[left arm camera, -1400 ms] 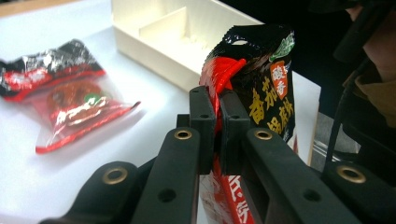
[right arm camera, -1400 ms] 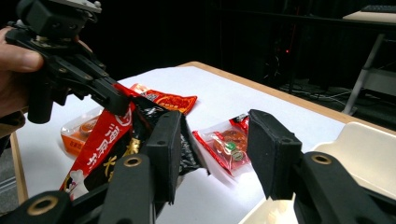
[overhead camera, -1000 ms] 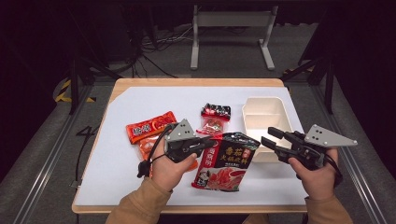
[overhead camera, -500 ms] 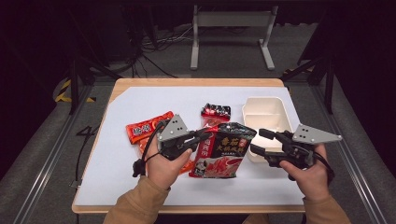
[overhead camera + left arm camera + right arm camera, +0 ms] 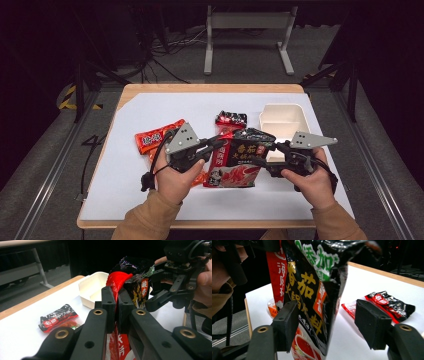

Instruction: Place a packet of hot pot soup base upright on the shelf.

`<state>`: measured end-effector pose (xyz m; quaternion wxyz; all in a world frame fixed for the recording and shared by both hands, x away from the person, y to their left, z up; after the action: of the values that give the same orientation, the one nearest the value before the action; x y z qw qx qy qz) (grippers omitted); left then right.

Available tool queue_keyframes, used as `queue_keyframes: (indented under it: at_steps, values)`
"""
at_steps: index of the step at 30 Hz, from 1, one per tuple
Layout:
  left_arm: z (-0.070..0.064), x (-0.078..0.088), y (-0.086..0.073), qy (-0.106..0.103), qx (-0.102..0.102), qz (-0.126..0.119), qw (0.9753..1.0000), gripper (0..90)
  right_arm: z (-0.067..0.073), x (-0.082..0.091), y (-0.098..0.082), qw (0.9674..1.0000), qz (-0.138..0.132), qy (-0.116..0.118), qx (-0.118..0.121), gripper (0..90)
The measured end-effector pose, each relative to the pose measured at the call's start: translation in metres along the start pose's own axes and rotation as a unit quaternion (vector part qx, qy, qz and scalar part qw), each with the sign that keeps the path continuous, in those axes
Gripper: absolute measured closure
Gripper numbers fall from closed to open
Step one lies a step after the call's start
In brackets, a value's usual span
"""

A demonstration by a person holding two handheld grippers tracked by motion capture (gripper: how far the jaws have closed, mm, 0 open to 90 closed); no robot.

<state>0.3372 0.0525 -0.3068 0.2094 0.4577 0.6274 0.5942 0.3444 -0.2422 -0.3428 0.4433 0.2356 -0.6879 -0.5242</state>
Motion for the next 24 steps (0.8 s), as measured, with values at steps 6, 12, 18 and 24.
queue_keyframes:
  at_steps: [6,12,18,24]
  values:
    - [-0.003,0.0,0.0,-0.007,0.0,-0.002,1.0,87.2,0.001,-0.008,0.001,0.9999,0.01,0.013,0.003,39.6]
    - [-0.005,0.0,0.0,-0.008,-0.004,-0.005,0.9999,87.1,0.002,-0.014,0.003,0.9993,0.024,0.028,0.01,44.7]
    - [-0.006,0.0,-0.001,-0.007,-0.008,-0.003,0.9999,87.0,0.002,-0.015,0.005,0.9981,0.039,0.043,0.019,57.8]
    - [-0.007,0.001,-0.001,-0.006,-0.009,-0.003,0.9999,86.9,0.0,-0.014,0.006,0.9977,0.042,0.044,0.032,63.7]
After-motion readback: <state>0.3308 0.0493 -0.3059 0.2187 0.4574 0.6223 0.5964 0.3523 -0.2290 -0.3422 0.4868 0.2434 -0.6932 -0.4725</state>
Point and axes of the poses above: each handheld gripper's, and its own axes: x roughly backward along the jaws, y roughly out of its top, z roughly to its left, the point moved 1 cm from there along -x, roughly forward along the jaws, and after that the axes turned 11 degrees about x, right-handed, at the moved point
